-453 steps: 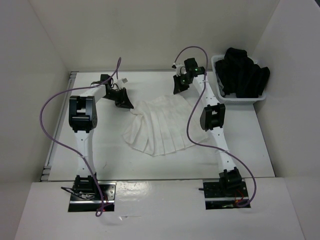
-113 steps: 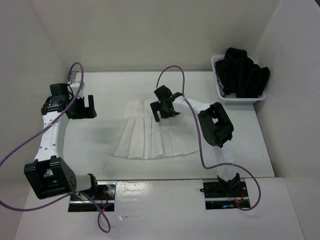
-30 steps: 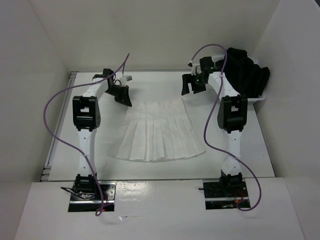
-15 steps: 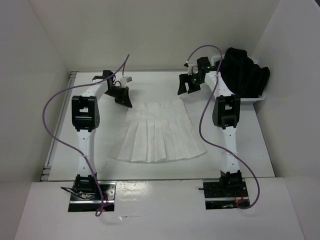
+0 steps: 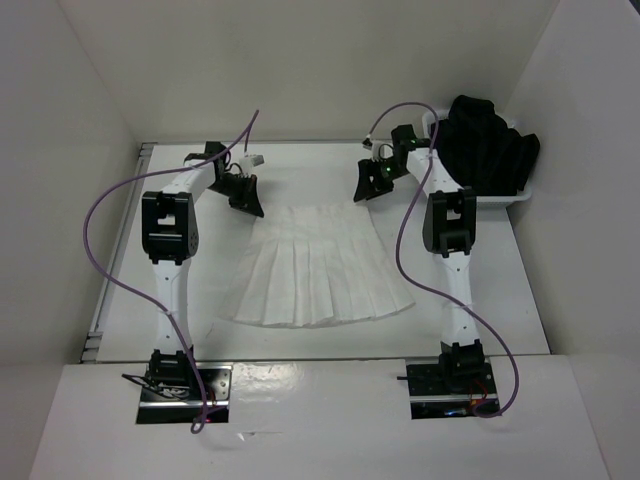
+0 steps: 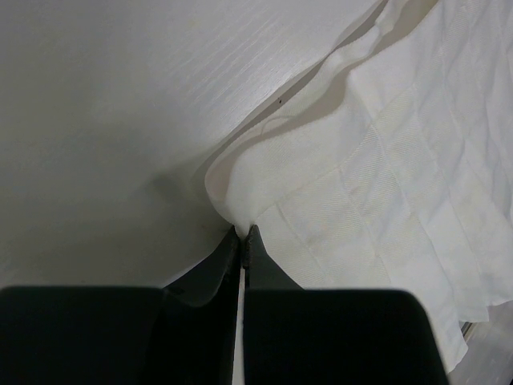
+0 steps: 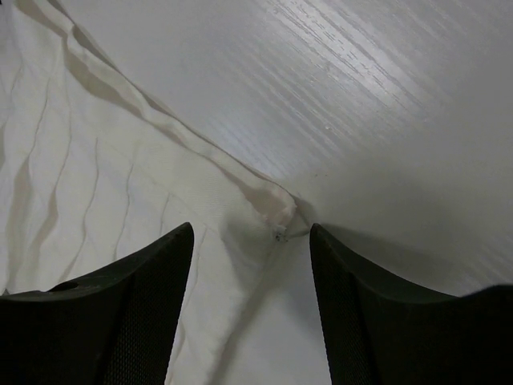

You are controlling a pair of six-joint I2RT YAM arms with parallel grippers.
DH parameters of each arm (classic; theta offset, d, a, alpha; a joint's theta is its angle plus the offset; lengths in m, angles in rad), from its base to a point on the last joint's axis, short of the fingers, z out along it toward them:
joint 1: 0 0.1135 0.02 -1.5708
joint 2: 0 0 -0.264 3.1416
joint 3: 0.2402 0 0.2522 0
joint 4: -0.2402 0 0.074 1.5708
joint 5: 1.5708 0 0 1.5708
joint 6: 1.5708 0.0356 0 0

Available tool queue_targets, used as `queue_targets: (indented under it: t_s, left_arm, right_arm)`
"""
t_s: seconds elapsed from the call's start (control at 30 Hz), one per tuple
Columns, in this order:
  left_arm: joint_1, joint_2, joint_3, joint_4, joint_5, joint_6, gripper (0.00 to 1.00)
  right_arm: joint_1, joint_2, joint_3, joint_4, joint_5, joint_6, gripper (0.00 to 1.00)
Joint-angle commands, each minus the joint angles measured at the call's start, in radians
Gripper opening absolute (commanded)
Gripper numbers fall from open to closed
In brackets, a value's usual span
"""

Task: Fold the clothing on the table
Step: Fold the skirt

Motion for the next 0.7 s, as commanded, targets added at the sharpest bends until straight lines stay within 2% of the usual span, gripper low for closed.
queue_targets:
  t_s: [0.0,0.13,0.47,0.57,0.67]
  left_arm:
    - [-0.004,-0.007,-0.028,-0.007,-0.059,0.017,0.00]
    - [-0.004,-0.007,-0.028,-0.007,-0.059,0.017,0.00]
    - [-0.004,-0.007,-0.028,-0.007,-0.068,0.017,0.00]
    - [-0.004,0.011,-0.016,-0.007,-0.068,0.017,0.00]
    - [-0.004,0.024,0.053,-0.031,-0.068,0.026,0.00]
  right_arm:
    - [0.006,-0.004,-0.060,-0.038,-0.011,-0.036,0.65]
    - [0.006,-0.004,-0.080,-0.029,-0.022,-0.046,0.59]
    - [0.006,0.025,-0.060,-0.040,-0.013,-0.055,0.29]
    - [0.006,0.043,-0.028,-0.049,-0.003,-0.055,0.12]
    - [0.006,0.063,0.030,-0.069,0.018,-0.043,0.00]
